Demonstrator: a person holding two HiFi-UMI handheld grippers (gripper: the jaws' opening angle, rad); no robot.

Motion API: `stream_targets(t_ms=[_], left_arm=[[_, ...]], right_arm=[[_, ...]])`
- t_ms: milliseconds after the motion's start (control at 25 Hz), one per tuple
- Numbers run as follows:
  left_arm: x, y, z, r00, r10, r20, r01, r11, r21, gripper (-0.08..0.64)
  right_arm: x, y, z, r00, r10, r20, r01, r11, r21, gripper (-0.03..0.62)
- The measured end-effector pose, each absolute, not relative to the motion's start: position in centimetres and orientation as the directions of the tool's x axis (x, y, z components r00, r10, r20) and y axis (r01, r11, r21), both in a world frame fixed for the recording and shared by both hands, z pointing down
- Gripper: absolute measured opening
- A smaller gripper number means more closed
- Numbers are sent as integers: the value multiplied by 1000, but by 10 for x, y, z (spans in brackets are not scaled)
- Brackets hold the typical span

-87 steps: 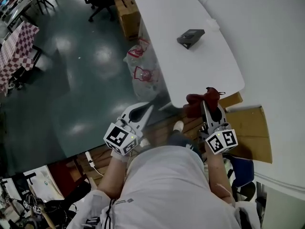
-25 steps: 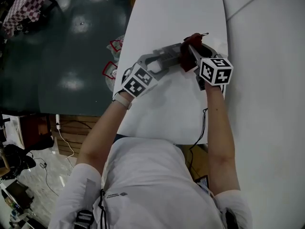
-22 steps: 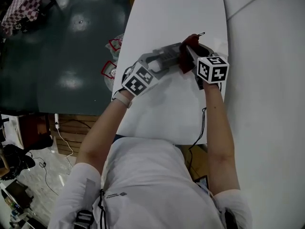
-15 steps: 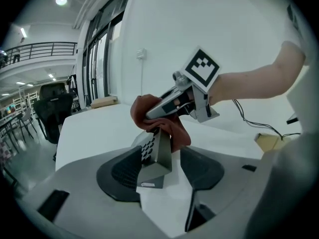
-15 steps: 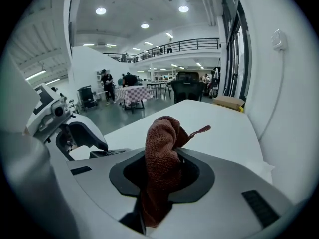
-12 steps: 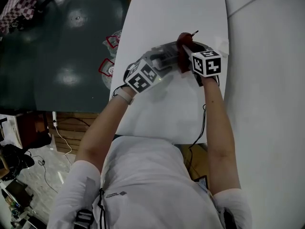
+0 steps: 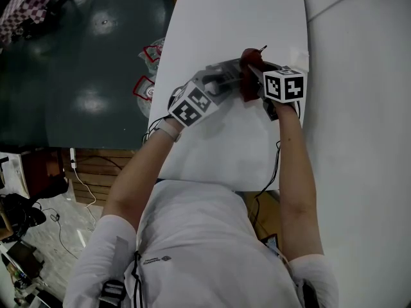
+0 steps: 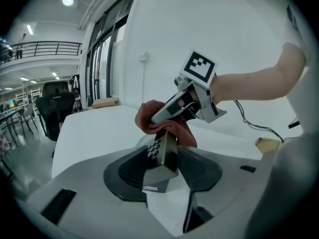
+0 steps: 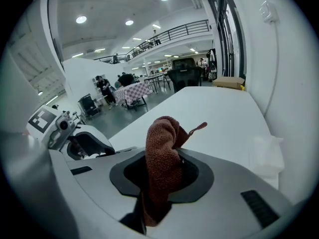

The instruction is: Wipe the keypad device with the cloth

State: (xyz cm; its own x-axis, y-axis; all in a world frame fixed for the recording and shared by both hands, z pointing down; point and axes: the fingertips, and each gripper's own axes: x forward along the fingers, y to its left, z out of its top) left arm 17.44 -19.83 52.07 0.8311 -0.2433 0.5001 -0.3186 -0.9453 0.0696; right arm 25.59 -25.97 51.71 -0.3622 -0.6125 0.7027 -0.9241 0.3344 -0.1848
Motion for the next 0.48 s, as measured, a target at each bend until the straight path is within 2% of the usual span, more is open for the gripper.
stream_targets(t_ms=[480], left_arm=[[163, -157, 517, 816, -203, 542, -291, -953, 81, 190]], right_arm=[[242, -208, 516, -393, -548, 738, -912, 334, -238, 91]])
